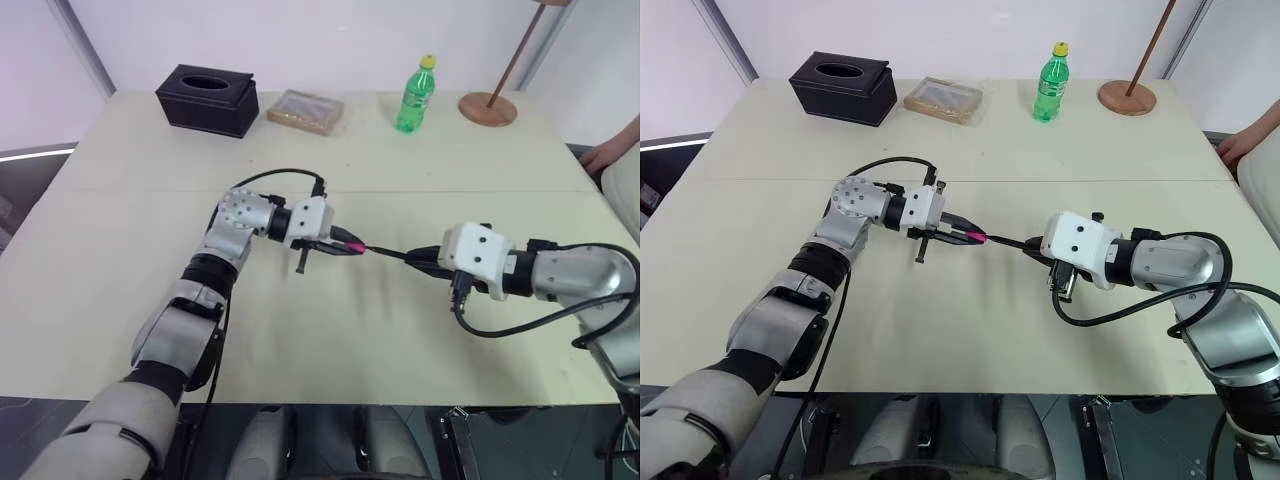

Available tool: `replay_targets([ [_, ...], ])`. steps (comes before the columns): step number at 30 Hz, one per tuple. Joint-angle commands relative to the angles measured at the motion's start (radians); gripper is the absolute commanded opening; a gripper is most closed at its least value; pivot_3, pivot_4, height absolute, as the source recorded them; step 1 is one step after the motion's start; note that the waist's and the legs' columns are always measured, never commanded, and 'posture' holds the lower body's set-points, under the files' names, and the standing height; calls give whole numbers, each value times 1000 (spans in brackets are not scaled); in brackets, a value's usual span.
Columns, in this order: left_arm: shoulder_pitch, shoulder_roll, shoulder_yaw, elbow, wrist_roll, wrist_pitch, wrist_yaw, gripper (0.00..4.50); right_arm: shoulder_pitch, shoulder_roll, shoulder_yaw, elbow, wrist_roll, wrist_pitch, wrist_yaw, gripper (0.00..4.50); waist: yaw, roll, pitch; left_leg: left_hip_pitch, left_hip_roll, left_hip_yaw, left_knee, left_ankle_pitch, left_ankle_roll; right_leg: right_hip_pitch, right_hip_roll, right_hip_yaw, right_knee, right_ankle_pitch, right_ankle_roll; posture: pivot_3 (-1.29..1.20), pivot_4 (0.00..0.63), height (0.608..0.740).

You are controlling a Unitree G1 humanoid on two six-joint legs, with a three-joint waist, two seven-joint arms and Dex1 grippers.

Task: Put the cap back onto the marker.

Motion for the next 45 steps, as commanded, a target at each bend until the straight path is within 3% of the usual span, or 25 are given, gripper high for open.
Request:
replay_targets([
  [1,-26,11,18,-46,-13,5,-6,0,-8,-6,-26,-30,12,-4,2,60,0,0,0,0,0,0,0,0,0,0,0,0,0,0,0,0,150,740],
  [45,3,29,18,-111,-24,49,-27,0,12,-9,-36,-31,10,-3,0,60,0,0,0,0,0,0,0,0,0,0,0,0,0,0,0,0,150,740],
])
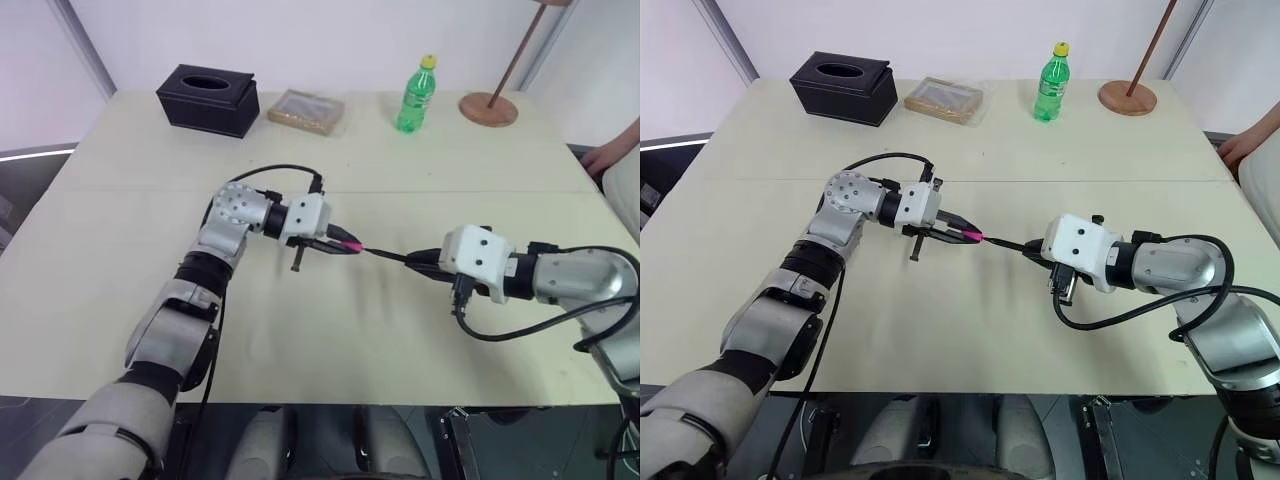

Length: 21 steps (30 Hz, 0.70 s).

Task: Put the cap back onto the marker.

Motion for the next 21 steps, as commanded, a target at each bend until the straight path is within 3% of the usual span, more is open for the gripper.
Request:
replay_targets([
  [1,-4,1,18,-40,-24,-6,-1,0,-6,-8,-26,-16,7,-5,0,60,0,0,0,0,0,0,0,0,0,0,0,0,0,0,0,0,150,740],
  [21,-2,-5,15,-34,-18,-15,6,0,-8,-10,-29,-32,15,7,-2,60,0,0,0,0,0,0,0,0,0,0,0,0,0,0,0,0,150,740],
])
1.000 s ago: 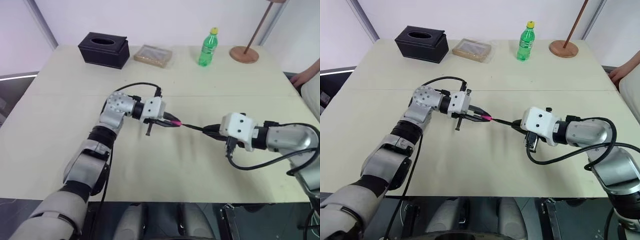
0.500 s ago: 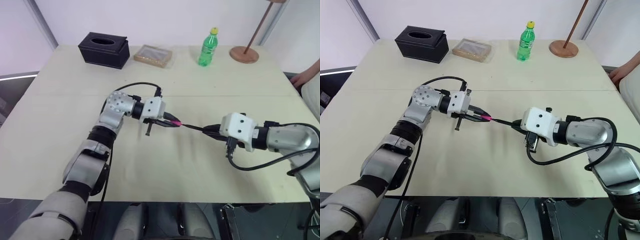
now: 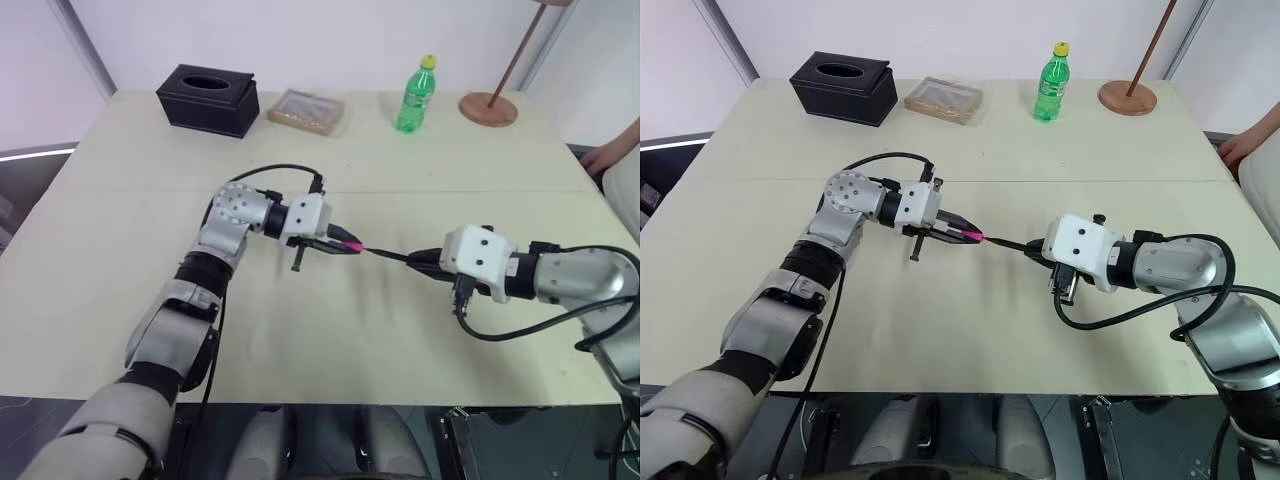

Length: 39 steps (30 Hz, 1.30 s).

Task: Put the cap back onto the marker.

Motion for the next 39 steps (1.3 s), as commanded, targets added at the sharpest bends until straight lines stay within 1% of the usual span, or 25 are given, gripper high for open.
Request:
replay_targets([
  [1,-4,-6,15,-23,-17,-14,7,0,-9,-2,-27,-34,15,6,-3,60,0,0,0,0,0,0,0,0,0,0,0,0,0,0,0,0,150,740],
  [16,2,-40,5,-29,-16,-18,-4,0,-26,12,-3,-65,21,34,-14,60,0,0,0,0,0,0,0,0,0,0,0,0,0,0,0,0,150,740],
  [30,-11,-58,-4,12,5,-132,6,0,-64,48,34,-89,51,100,-18,60,0,0,0,0,0,0,0,0,0,0,0,0,0,0,0,0,150,740],
  [39,-17,-75,1,46,13,-245,26,0,-97,77,69,-96,64,147,-12,60,0,0,0,0,0,0,0,0,0,0,0,0,0,0,0,0,150,740],
])
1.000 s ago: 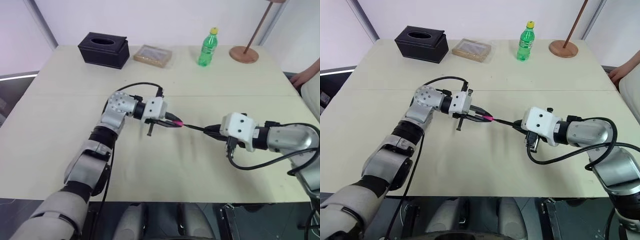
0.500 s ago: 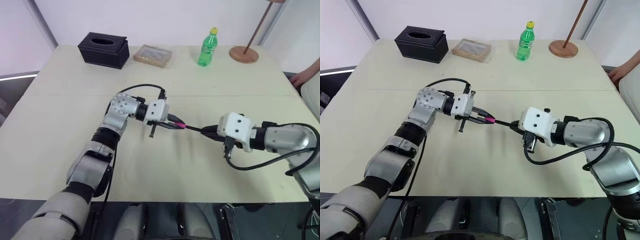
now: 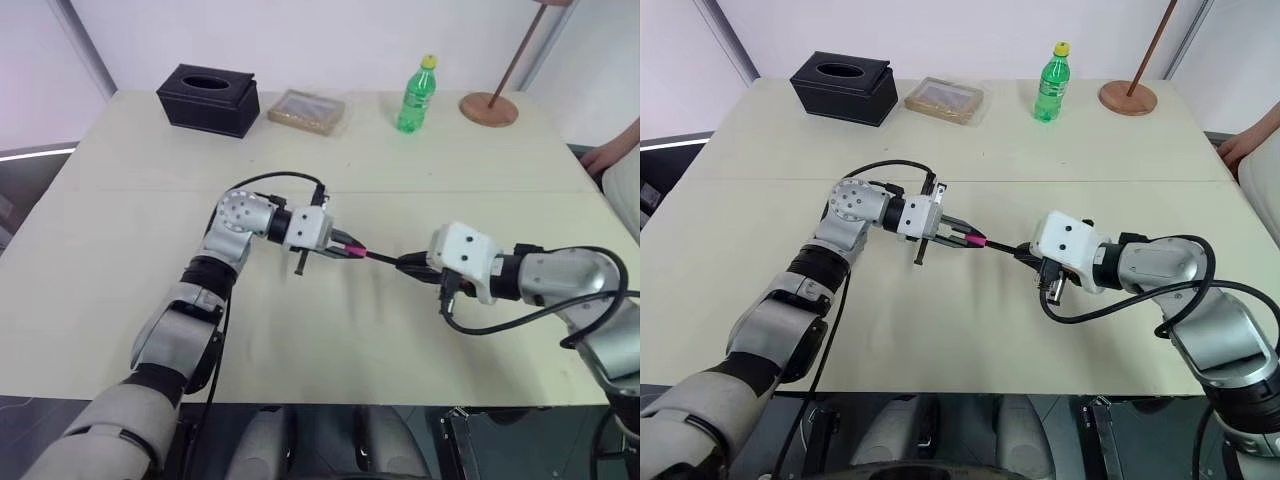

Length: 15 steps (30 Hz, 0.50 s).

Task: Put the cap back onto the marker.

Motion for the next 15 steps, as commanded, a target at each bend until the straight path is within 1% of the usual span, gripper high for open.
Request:
replay_targets([
  [1,-25,-38,-4,-14,-13,-62,13,0,-46,31,18,-58,41,-6,4,60,0,0,0,0,0,0,0,0,0,0,0,0,0,0,0,0,150,740],
  [6,-29,-42,-6,7,-18,-103,0,0,-64,44,30,-59,38,10,7,60,0,0,0,0,0,0,0,0,0,0,0,0,0,0,0,0,150,740],
  [15,-40,-63,-4,40,-11,-115,-17,0,-120,72,87,-64,9,23,0,60,-1,0,0,0,0,0,0,0,0,0,0,0,0,0,0,0,150,740],
])
